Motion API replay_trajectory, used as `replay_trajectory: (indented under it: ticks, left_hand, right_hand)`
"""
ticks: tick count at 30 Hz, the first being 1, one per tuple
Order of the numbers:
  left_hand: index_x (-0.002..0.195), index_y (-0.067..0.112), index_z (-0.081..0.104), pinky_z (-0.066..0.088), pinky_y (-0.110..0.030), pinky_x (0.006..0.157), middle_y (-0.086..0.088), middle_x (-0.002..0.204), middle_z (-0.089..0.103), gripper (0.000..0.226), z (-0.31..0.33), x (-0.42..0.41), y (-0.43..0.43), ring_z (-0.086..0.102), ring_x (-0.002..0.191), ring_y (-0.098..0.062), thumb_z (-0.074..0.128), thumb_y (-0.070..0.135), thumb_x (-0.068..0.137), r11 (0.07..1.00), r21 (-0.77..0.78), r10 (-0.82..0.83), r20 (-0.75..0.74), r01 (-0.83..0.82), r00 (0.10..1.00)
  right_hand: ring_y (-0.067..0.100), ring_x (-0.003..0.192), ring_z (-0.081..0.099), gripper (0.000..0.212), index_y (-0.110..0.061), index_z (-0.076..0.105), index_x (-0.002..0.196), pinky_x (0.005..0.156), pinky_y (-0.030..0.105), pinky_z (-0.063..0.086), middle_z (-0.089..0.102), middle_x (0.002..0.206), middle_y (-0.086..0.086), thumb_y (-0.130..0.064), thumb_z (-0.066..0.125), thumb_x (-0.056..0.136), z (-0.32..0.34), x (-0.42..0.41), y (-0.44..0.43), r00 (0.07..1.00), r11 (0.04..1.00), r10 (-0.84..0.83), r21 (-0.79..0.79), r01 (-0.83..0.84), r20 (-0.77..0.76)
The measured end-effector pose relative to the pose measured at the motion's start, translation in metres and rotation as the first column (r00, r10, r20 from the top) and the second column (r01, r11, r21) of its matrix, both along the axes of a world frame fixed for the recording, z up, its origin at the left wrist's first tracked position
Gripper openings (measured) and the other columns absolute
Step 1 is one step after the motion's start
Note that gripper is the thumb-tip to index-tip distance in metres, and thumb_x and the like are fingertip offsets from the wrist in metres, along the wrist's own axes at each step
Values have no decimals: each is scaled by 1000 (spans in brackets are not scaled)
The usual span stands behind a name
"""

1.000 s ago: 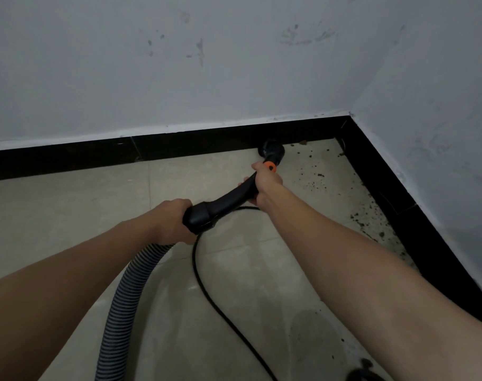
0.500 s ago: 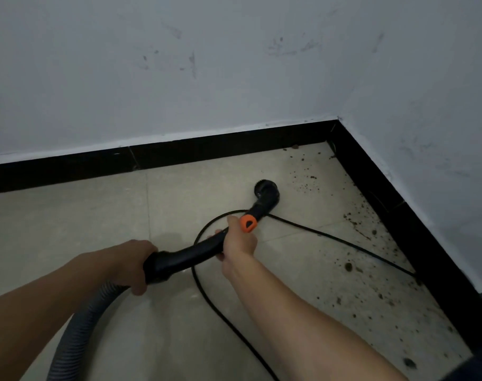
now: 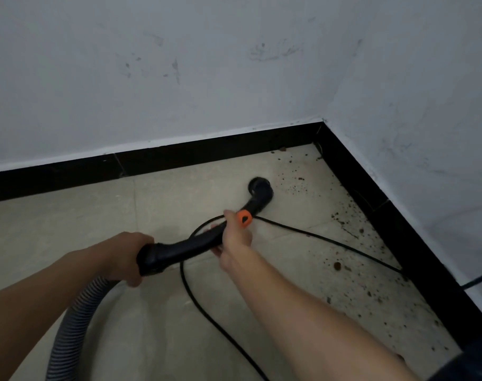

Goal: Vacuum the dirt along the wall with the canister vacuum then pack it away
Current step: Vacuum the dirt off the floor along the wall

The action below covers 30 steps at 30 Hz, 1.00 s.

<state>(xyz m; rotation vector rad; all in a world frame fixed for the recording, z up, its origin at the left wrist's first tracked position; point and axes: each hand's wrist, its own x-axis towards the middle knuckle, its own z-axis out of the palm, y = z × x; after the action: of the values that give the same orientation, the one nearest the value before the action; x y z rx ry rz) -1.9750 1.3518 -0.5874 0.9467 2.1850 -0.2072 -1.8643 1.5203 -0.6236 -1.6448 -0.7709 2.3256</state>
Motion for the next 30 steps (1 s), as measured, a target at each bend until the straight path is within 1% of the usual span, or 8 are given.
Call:
replay_trajectory:
  ticks: [4,9,12,14,17,20,26,30]
  left_hand:
    - [97,29,53,52,-28,78,5,97,62,44,0,-1,10,58,91,-12,74,10,64,998,14,-55,-34,56,998]
    - [96,27,50,47,-25,67,3,93,60,42,3,6,66,58,86,-14,74,10,67,983,147,-104,-31,108,994]
    - [96,27,48,44,-24,68,2,95,59,43,-1,12,95,57,88,-15,77,14,65,983,134,-122,-21,124,992]
    - [99,25,50,43,-24,68,1,97,59,45,-5,16,109,56,88,-15,78,17,65,987,119,-111,-9,111,994]
    - [98,22,53,41,-23,65,1,95,58,44,-9,20,127,56,86,-16,81,16,64,987,159,-26,39,20,999]
    - [95,21,55,42,-24,65,0,94,60,42,-11,23,143,57,83,-14,84,18,65,974,218,45,105,-67,993]
    - [98,23,53,43,-26,71,1,96,58,44,-11,28,176,57,86,-16,85,25,68,941,315,78,165,-127,983]
    - [100,22,53,44,-27,72,0,95,58,44,-10,23,164,57,88,-18,84,26,68,944,293,107,158,-150,982]
  right_hand:
    - [19,63,69,19,-13,60,98,65,31,56,70,78,7,-31,65,92,-2,42,-16,982,981,-188,-59,187,-10]
    - [22,65,68,18,-12,57,93,76,38,58,70,80,9,-27,64,92,9,52,38,956,956,-292,-16,292,21]
    - [25,76,70,17,-12,54,93,75,39,59,70,86,11,-25,64,91,9,47,74,964,965,-263,19,263,30]
    - [28,87,71,19,-11,55,101,68,37,61,69,96,15,-23,65,91,8,41,95,972,971,-236,26,236,12]
    - [24,80,69,28,-8,55,112,64,37,62,65,94,14,-22,67,91,7,27,123,983,981,-185,55,184,10]
    - [25,84,67,33,-8,53,118,63,36,61,63,92,14,-23,65,91,9,14,151,995,991,-96,98,93,32]
    - [26,84,66,40,-7,49,126,52,33,56,62,91,14,-21,65,92,21,-8,195,995,979,51,194,-67,83]
    - [27,82,68,42,-7,49,126,60,37,59,63,88,14,-23,65,91,20,-22,186,986,966,121,217,-145,119]
